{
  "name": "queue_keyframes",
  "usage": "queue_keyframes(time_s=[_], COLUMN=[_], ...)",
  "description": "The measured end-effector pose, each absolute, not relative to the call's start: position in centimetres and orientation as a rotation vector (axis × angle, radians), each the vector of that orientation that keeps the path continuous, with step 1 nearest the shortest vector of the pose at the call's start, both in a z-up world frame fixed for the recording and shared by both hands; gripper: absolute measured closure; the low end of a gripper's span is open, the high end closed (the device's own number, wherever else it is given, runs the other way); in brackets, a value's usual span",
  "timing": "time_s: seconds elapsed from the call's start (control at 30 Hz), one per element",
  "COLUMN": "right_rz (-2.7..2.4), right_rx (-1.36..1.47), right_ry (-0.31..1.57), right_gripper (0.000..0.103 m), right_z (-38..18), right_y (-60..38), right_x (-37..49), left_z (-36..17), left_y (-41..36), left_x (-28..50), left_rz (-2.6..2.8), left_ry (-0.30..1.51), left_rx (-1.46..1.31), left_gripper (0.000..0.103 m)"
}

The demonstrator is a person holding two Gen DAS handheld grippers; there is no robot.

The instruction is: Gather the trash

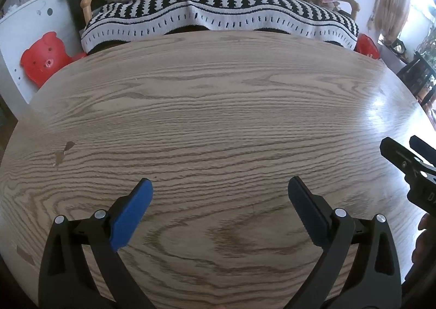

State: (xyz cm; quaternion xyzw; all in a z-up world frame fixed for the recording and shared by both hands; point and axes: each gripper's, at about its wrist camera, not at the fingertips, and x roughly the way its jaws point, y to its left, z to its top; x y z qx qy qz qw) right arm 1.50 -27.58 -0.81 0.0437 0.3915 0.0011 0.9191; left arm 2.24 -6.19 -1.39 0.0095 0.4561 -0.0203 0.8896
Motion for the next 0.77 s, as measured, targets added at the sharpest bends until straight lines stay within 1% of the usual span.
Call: queue_keyframes(time_s=[0.4,0.53,0.67,0.77], right_rz=[0.005,0.006,0.005,0.005], right_rx=[0.072,0.074,0.076,0.080], right_ry=[0.807,0.810,0.817,0.827], right_gripper=[0.006,0.006,0.006,0.006], right_z=[-1.3,-1.3,-1.4,-1.5], right_y=[-27.6,-27.6,-27.7,-27.9], right_x=[1.3,1.2,1.2,1.3], left_z=[-1.0,-1.2,-1.1,-1.5], left_y=[-5.9,-5.3,-5.4,-5.2], left_x=[1.9,2.0,2.2,2.6], left_rz=[0.075,0.025,0.023,0.000], left_ry=[0.907,0.923,0.899,0.931], left_rx=[0.027,-0.050,-0.011,-0.014], left_gripper=[0.007,0.007,0.007,0.007])
